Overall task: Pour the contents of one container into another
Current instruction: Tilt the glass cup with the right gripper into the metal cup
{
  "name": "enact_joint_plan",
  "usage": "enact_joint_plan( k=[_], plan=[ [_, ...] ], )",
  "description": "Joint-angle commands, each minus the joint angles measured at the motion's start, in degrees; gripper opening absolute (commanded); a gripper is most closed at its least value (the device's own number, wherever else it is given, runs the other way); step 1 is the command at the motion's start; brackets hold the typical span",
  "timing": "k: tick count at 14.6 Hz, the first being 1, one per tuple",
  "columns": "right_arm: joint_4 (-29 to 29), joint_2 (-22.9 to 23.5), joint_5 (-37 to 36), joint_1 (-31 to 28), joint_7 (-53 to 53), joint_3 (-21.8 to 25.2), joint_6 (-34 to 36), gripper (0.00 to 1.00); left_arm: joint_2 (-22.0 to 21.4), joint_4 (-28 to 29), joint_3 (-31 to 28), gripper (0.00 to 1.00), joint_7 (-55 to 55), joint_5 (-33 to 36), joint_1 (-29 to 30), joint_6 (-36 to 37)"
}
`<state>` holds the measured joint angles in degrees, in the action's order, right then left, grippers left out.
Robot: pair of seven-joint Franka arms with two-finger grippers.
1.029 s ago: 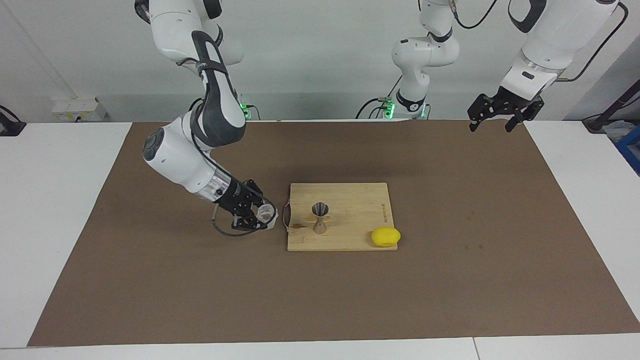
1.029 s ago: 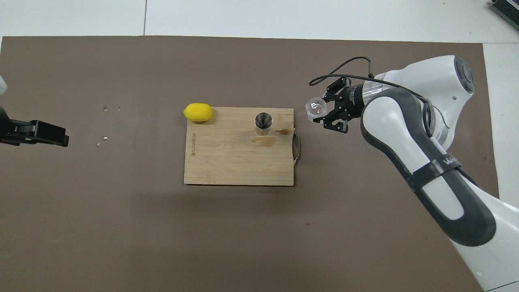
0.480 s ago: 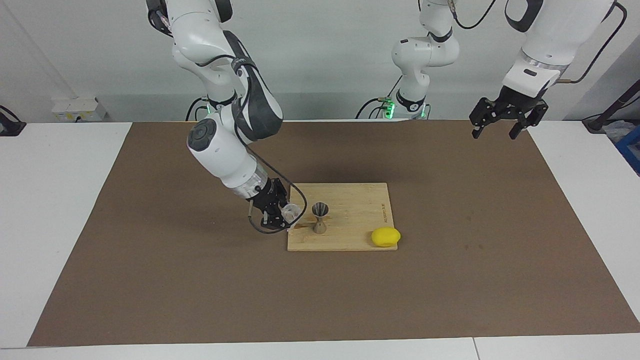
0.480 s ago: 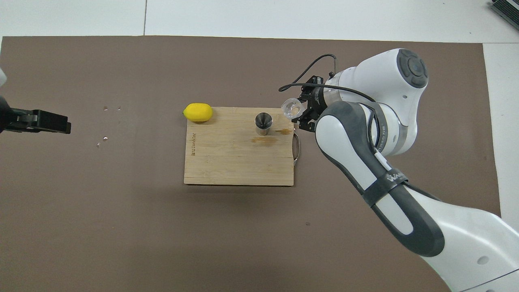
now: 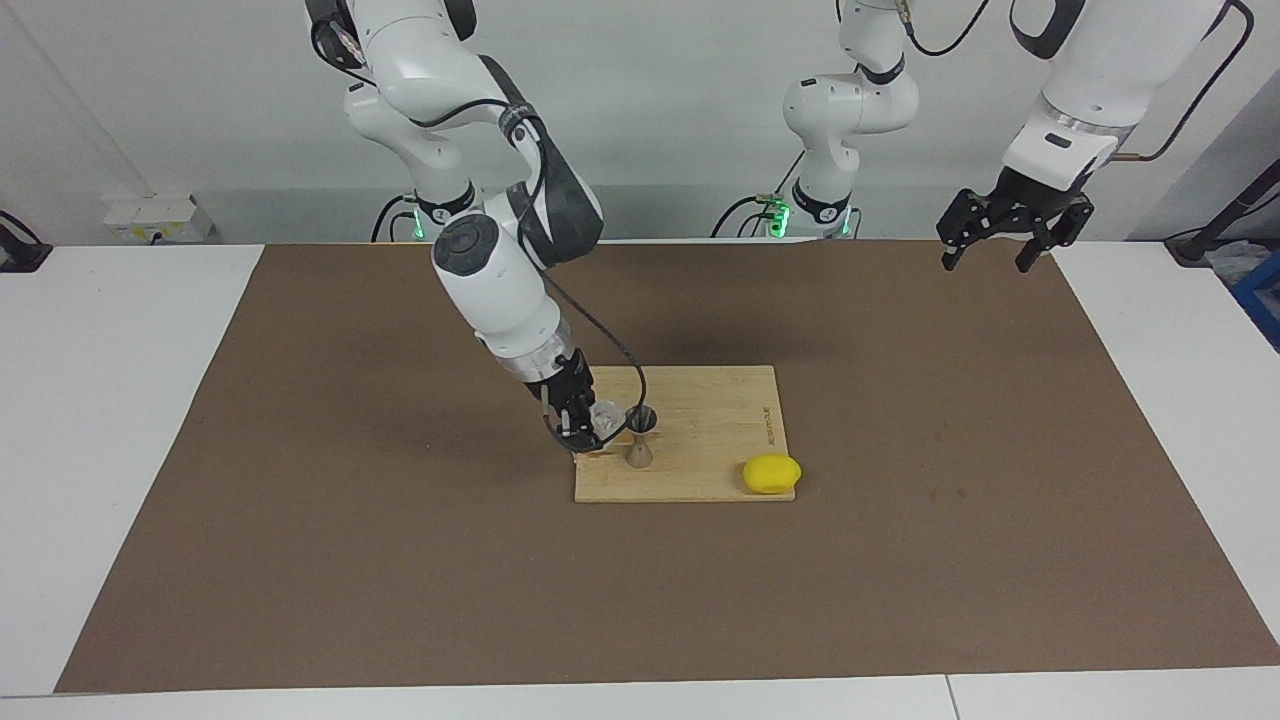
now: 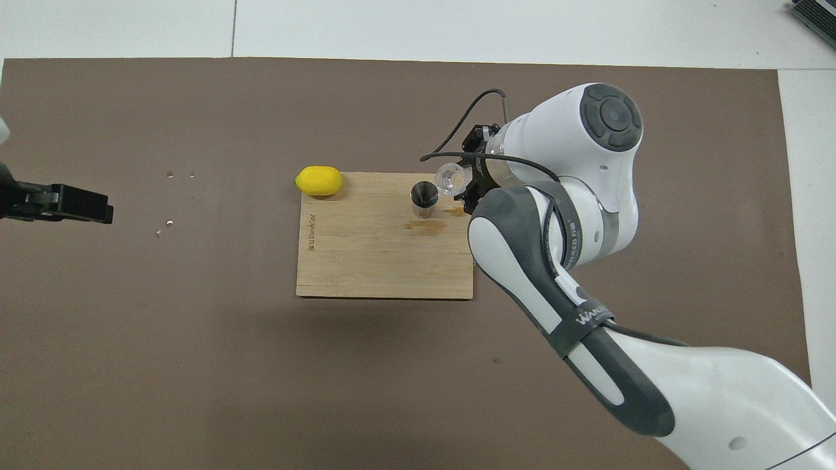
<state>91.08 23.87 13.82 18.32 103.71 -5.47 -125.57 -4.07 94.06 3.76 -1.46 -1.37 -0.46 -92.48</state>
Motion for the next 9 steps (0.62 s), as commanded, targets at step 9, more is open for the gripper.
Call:
enact_joint_plan(
  k=[9],
  plan=[
    [-3.8,1.27,-15.74,4.7,1.4,-0.06,1.73,0.0,-1.02,0.6,-0.25,1.0,0.05,-0.38,0.11,0.9]
  ],
)
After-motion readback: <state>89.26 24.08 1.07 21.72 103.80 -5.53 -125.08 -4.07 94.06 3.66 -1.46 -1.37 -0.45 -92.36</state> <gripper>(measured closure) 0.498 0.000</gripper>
